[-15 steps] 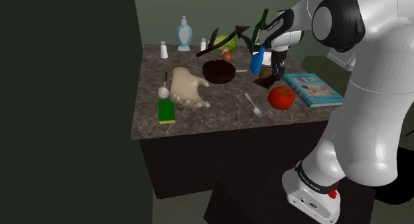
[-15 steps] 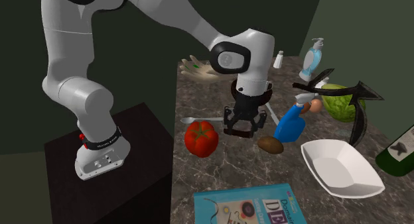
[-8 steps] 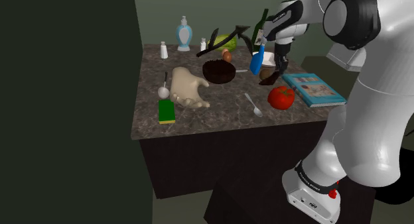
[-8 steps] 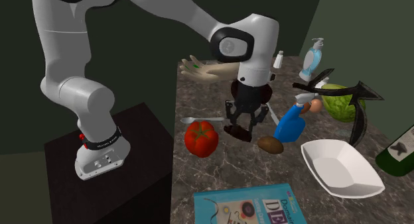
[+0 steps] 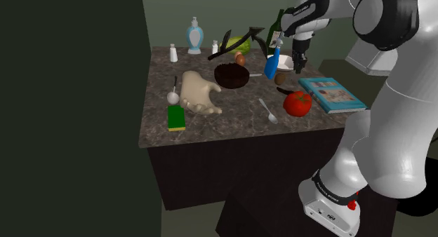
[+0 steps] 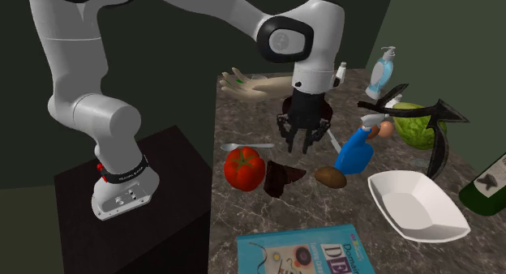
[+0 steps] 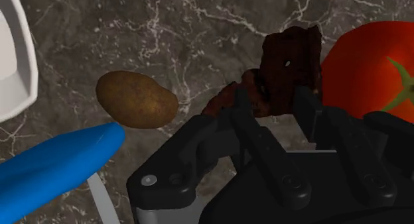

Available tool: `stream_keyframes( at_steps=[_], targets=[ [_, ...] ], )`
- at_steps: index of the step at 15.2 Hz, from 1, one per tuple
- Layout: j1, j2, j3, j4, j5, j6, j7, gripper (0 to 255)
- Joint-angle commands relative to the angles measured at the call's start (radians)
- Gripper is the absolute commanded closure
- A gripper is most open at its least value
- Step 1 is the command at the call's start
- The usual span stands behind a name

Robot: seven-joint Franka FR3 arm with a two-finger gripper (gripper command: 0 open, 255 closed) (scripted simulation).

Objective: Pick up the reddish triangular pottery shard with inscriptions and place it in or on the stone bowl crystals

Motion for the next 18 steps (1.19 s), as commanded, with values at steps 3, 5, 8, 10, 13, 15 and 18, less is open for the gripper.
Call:
stream_keyframes(
  at_steps=[3,5,8,10,13,15,18],
  targets=[
    [-0.247,0.179,0.12,0.09,0.333,-0.115,0.136,0],
    [-0.357,0.248,0.164,0.109,0.509,-0.168,0.266,0],
    [-0.458,0.298,0.207,0.081,0.719,-0.19,0.45,0],
    [-0.457,0.305,0.217,0.065,0.731,-0.17,0.443,0],
    [-0.457,0.319,0.233,0.042,0.751,-0.141,0.432,0],
    [-0.457,0.329,0.244,0.028,0.766,-0.122,0.424,0],
    [-0.457,0.332,0.247,0.024,0.77,-0.116,0.421,0]
  ],
)
